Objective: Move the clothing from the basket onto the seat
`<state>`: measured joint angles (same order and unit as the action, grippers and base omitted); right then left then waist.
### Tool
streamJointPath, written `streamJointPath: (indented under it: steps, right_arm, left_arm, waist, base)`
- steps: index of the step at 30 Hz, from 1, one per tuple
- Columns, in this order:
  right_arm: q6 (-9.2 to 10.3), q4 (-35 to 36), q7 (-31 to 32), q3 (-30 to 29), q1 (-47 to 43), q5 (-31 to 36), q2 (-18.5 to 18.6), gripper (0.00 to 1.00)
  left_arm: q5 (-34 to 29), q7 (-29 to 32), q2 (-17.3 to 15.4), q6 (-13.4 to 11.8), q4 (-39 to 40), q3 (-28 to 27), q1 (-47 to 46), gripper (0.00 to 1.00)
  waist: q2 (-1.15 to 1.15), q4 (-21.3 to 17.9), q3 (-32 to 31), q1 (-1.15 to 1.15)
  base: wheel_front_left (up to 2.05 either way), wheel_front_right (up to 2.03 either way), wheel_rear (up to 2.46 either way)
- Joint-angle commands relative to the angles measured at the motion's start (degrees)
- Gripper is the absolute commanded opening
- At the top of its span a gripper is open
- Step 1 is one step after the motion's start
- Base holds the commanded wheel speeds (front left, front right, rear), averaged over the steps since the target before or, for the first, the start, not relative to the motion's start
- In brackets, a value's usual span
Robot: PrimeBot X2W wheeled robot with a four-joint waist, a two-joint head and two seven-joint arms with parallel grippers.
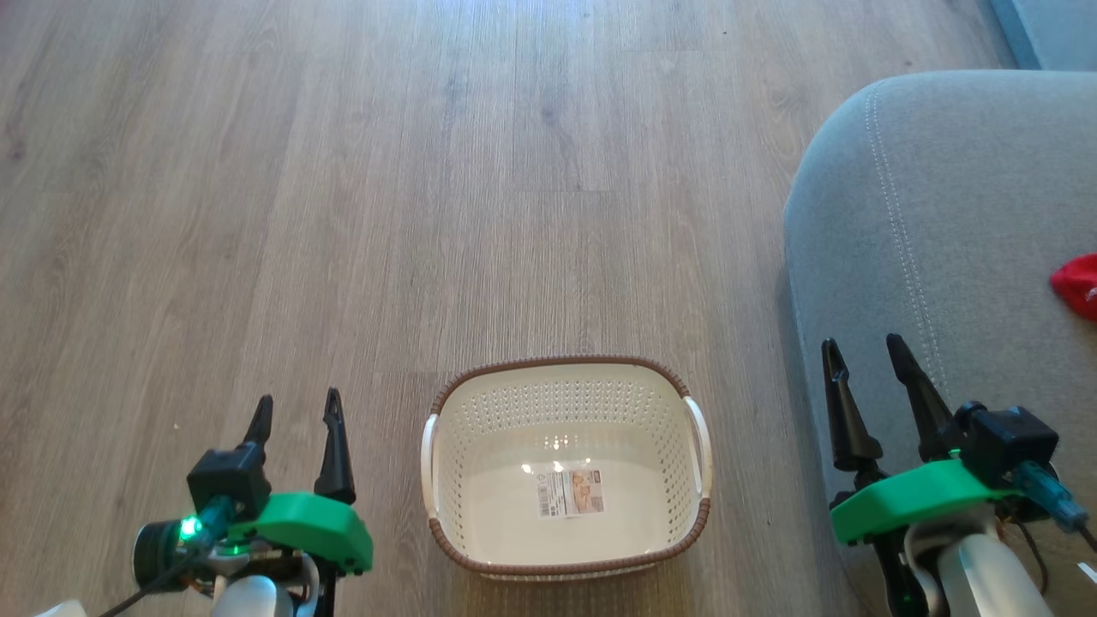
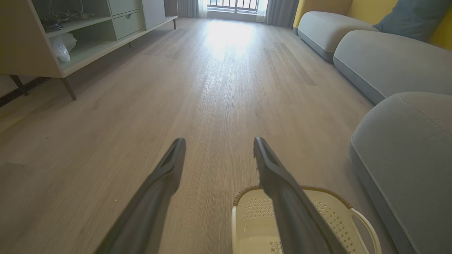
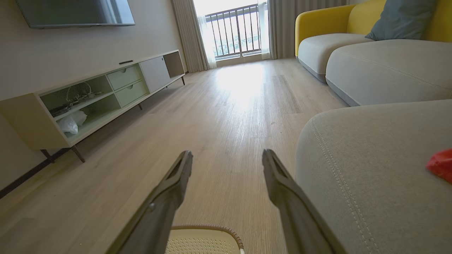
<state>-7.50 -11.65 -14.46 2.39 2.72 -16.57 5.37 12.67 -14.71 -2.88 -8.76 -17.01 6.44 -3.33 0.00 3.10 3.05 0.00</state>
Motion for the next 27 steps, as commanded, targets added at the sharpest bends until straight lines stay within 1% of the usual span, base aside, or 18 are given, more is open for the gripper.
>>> streamJointPath:
  steps: [1, 8, 12, 14, 21, 25, 27]
  right_arm:
    - [0.01, 1.5, -0.5, 1.4, 1.3, 0.5, -0.2, 1.0]
    - [0.01, 1.1, -0.5, 1.8, 1.5, 0.4, -0.3, 1.0]
    - [0.01, 1.0, -0.5, 1.9, 1.6, 0.5, -0.3, 1.0]
    - [0.01, 0.9, -0.5, 1.8, 1.6, 0.5, -0.4, 1.0]
    - [0.01, 0.7, -0.5, 1.8, 1.9, 0.4, -0.4, 1.0]
    - [0.01, 0.6, -0.5, 1.9, 1.7, 0.3, -0.6, 1.0]
    - [0.01, 0.4, -0.5, 1.8, 1.5, 0.2, -0.7, 1.0]
  left_arm:
    - [-0.2, -0.3, 0.0, 0.0, 2.4, -2.1, -1.9, 1.0]
    - [0.6, -0.3, 0.0, 0.8, 2.6, -2.5, -1.7, 1.0]
    - [1.2, -0.3, 0.0, 1.9, 3.3, -2.9, -1.7, 1.0]
    - [2.3, -0.3, 0.0, 2.7, 3.8, -3.2, -1.7, 1.0]
    - [2.7, -0.3, 0.0, 4.9, 4.6, -3.7, -1.4, 1.0]
    - [4.5, -0.3, 0.0, 7.1, 4.8, -4.1, -1.1, 1.0]
    - [4.3, -0.3, 0.0, 7.3, 4.8, -4.2, -1.0, 1.0]
  waist:
    - [0.0, 0.0, 0.0, 0.0]
    - [0.0, -0.2, 0.0, 0.0]
    - [0.0, -0.3, 0.3, 0.0]
    - [0.0, -0.3, 0.4, 0.0]
    - [0.0, -0.4, 0.5, 0.0]
    - [0.0, -0.5, 0.3, 0.0]
    - [0.0, -0.5, 0.1, 0.0]
  base:
    - [0.0, 0.0, 0.0]
    - [0.0, 0.0, 0.0]
    - [0.0, 0.0, 0.0]
    - [0.0, 0.0, 0.0]
    - [0.0, 0.0, 0.0]
    - [0.0, 0.0, 0.0]
    - [0.0, 0.0, 0.0]
